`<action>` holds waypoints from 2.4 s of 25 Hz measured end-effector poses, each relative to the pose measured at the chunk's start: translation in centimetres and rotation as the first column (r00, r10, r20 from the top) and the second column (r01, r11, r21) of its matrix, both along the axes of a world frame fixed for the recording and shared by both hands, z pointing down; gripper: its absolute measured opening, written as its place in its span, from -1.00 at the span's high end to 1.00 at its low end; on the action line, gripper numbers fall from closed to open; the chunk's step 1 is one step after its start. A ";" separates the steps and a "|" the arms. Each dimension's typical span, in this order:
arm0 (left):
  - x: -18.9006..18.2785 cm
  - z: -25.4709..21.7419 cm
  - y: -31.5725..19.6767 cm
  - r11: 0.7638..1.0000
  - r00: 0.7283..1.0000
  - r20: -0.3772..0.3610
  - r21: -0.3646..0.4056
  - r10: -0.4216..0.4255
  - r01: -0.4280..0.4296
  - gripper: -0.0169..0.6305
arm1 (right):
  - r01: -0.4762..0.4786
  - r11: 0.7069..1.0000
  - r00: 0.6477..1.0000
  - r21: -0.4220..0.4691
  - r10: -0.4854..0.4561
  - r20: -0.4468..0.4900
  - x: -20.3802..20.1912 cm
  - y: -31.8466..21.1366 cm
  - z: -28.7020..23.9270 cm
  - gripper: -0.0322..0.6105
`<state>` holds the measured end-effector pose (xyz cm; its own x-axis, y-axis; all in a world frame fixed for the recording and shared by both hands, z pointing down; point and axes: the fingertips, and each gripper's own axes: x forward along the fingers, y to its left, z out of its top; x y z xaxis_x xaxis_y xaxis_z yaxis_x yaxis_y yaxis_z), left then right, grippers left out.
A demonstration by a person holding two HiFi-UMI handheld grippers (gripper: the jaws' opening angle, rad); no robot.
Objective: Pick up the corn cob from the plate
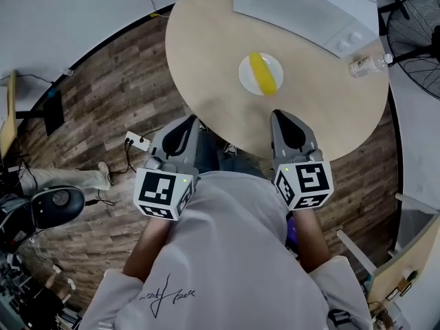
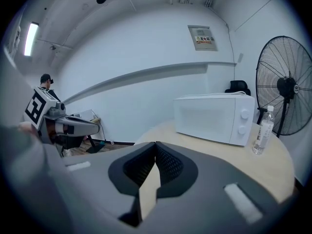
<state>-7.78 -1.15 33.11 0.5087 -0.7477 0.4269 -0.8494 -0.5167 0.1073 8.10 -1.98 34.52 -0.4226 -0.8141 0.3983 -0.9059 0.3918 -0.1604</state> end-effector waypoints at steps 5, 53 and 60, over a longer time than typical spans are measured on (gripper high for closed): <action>1.0 0.9 -1.0 1.000 1.000 -0.011 -0.026 -0.003 0.003 0.98 | 0.007 1.000 1.000 -0.015 -0.008 -0.018 1.1 -1.2 0.3 0.87; -1.9 3.8 -6.3 0.990 1.000 -0.019 -0.139 0.012 -0.014 0.98 | 0.111 0.964 0.974 -0.244 -0.154 -0.165 1.0 -9.8 7.5 0.65; -2.3 4.5 -6.6 0.988 1.000 -0.008 -0.151 0.017 -0.018 0.98 | 0.107 0.949 0.973 -0.297 -0.161 -0.162 0.9 -10.2 9.4 0.58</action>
<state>-10.05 -7.76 37.60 0.5247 -0.6658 0.5305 -0.8392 -0.5093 0.1909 8.97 -12.18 43.96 -0.4182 -0.5959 0.6856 -0.8723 0.4739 -0.1203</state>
